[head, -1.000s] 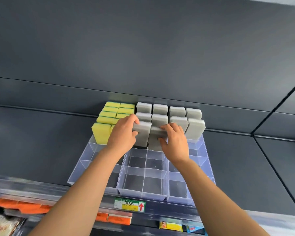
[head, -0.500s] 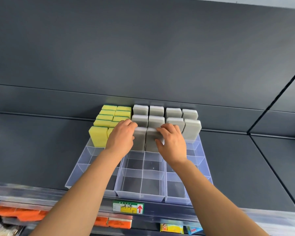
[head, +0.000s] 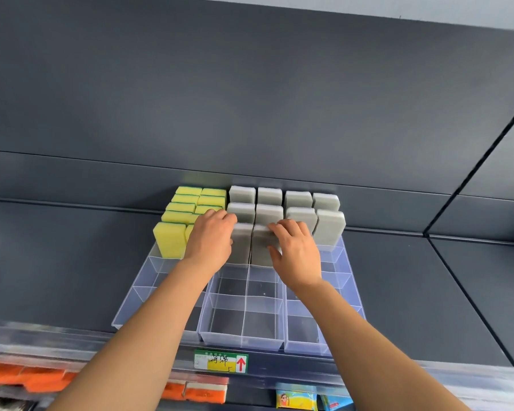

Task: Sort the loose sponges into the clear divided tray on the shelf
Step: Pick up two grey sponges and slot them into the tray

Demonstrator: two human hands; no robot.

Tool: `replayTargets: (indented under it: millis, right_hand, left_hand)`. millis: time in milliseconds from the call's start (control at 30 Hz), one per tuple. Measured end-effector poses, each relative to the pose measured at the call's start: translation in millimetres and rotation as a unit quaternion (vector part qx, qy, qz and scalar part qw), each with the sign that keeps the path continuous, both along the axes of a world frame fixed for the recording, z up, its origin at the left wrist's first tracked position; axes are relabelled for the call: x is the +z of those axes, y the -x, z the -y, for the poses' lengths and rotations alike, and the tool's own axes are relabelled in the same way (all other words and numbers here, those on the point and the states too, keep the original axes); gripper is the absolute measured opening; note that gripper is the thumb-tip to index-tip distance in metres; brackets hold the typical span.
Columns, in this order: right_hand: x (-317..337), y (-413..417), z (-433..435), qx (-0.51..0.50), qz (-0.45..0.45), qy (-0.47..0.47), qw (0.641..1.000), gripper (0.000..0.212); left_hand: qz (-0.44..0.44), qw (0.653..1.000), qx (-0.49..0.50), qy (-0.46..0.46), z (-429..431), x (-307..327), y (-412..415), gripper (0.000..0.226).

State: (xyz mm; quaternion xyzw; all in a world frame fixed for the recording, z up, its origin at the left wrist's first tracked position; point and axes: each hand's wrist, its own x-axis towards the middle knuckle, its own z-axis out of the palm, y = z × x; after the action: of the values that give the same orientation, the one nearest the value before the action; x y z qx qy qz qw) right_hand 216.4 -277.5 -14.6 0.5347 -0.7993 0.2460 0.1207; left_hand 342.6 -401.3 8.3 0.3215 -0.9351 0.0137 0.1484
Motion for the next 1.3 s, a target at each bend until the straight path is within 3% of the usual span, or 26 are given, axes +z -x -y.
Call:
replayTargets:
  millis: [233, 433, 933, 1300]
  right_hand:
    - [1, -1, -16, -0.044, -0.011, -0.037, 0.998, 0.048]
    - [5, 10, -51, -0.116, -0.035, -0.06, 0.991, 0.048]
    - [0, 59, -206, -0.307, 0.004, -0.144, 0.941, 0.048]
    - [3, 128, -348, -0.378, 0.027, -0.151, 0.913, 0.045]
  left_hand:
    - [-0.039, 0.998, -0.008, 0.04, -12, 2, -4, 0.04]
    - [-0.087, 0.989, -0.109, 0.056, -40, 10, 17, 0.04]
    - [0.013, 0.962, -0.266, 0.054, -150, -3, 115, 0.026]
    - [-0.008, 0.942, -0.334, 0.035, -277, -9, 214, 0.027]
